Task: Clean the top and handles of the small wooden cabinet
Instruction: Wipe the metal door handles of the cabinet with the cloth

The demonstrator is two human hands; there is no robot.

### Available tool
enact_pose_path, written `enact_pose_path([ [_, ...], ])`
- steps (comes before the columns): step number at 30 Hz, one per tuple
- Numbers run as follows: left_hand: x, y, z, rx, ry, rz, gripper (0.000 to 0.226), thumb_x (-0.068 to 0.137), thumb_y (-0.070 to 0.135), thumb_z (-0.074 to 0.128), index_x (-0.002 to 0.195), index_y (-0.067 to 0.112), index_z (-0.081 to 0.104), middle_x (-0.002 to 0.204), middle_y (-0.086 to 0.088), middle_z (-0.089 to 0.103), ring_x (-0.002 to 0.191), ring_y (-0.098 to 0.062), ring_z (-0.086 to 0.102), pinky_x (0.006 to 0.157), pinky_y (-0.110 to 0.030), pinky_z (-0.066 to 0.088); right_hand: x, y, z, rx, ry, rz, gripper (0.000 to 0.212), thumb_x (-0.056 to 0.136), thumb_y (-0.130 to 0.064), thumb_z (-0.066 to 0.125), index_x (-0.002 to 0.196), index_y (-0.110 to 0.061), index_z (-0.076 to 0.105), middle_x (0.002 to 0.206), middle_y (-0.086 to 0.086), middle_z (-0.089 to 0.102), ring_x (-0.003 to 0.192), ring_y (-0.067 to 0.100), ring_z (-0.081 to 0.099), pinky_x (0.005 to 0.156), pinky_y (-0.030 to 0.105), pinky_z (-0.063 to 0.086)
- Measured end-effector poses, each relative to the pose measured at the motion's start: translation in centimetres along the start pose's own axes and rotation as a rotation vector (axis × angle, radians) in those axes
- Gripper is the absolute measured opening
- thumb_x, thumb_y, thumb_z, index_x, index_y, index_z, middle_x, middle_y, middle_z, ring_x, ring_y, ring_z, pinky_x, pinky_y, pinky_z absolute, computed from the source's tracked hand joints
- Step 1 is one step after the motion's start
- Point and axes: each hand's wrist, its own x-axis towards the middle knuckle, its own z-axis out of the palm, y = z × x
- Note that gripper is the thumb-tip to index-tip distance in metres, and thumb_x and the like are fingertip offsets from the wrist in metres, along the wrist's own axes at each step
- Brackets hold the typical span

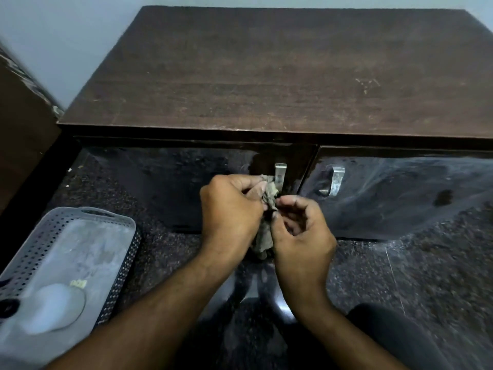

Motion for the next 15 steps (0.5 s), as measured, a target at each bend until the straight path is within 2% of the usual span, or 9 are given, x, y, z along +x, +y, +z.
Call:
enact_pose_path([
  [2,0.2,-0.3,0.1,0.043,-0.005,-0.002,0.018,0.084,0.017,0.075,0.071,0.030,0.075,0.056,0.017,0.068,0.058,0.005,0.067,0.050,-0.005,0.045,-0.1,0.5,0.5,-0.044,-0.063,0.085,0.032,0.086,-0.010,0.075,0.115,-0.022,0.071,0.102,-0.015,0.073,0.095,-0.001,0.070,0.086,0.023,0.059],
  [4,0.3,-0.4,0.2,0.073,-0.018,-0.025,0.030,0.083,0.016,0.075,0.060,0.034,0.069,0.055,0.017,0.068,0.055,0.005,0.066,0.047,-0.007,0.046,-0.4,0.7,1.0,-0.073,-0.095,0.083,0.034,0.087,-0.014,0.074,0.121,-0.022,0.071,0.105,-0.019,0.073,0.100,-0.004,0.068,0.088,0.016,0.055],
  [6,0.6,-0.7,0.1,0.150,-0.034,-0.082,0.029,0.083,0.016,0.076,0.058,0.030,0.070,0.053,0.013,0.067,0.050,0.004,0.065,0.043,-0.007,0.044,-0.7,0.8,1.3,-0.076,-0.135,0.080,0.027,0.088,-0.012,0.071,0.109,-0.028,0.075,0.093,-0.026,0.070,0.093,-0.005,0.068,0.082,0.015,0.055],
  [7,0.8,-0.9,-0.1,0.196,-0.041,-0.118,0.025,0.082,0.018,0.077,0.059,0.027,0.072,0.052,0.012,0.067,0.048,0.004,0.064,0.040,-0.007,0.043,-0.7,1.0,1.6,-0.093,-0.181,0.090,0.021,0.089,-0.011,0.068,0.094,-0.030,0.075,0.083,-0.022,0.068,0.084,-0.002,0.066,0.074,0.021,0.053],
  [9,1.1,-1.3,-0.5,0.225,-0.054,-0.184,0.018,0.080,0.021,0.080,0.062,0.024,0.075,0.052,0.012,0.068,0.046,0.005,0.062,0.038,-0.008,0.041,-0.7,1.2,2.1,-0.085,-0.247,0.149,0.026,0.092,-0.011,0.064,0.070,-0.025,0.063,0.071,-0.010,0.061,0.069,0.006,0.056,0.065,0.030,0.045],
  [10,1.2,-1.4,-0.7,0.211,-0.059,-0.206,0.016,0.079,0.023,0.081,0.063,0.024,0.076,0.053,0.014,0.068,0.046,0.006,0.063,0.038,-0.008,0.041,-0.6,1.2,2.5,-0.047,-0.253,0.187,0.028,0.094,-0.012,0.063,0.068,-0.021,0.061,0.069,-0.006,0.060,0.065,0.006,0.053,0.063,0.030,0.043],
  [13,1.4,-1.3,-1.4,0.223,-0.034,-0.173,0.014,0.076,0.030,0.082,0.064,0.029,0.076,0.054,0.020,0.068,0.049,0.008,0.063,0.041,-0.006,0.040,0.7,0.8,3.7,0.048,-0.210,0.267,0.030,0.094,-0.015,0.067,0.065,-0.021,0.061,0.055,-0.016,0.058,0.052,-0.003,0.048,0.052,0.018,0.039],
  [15,1.3,-1.0,-1.8,0.289,-0.013,-0.104,0.013,0.075,0.033,0.082,0.065,0.031,0.075,0.054,0.020,0.068,0.051,0.011,0.062,0.042,-0.004,0.040,1.4,0.7,4.5,0.156,-0.160,0.375,0.020,0.091,-0.013,0.071,0.071,-0.011,0.071,0.060,-0.012,0.066,0.056,-0.002,0.055,0.053,0.021,0.045],
])
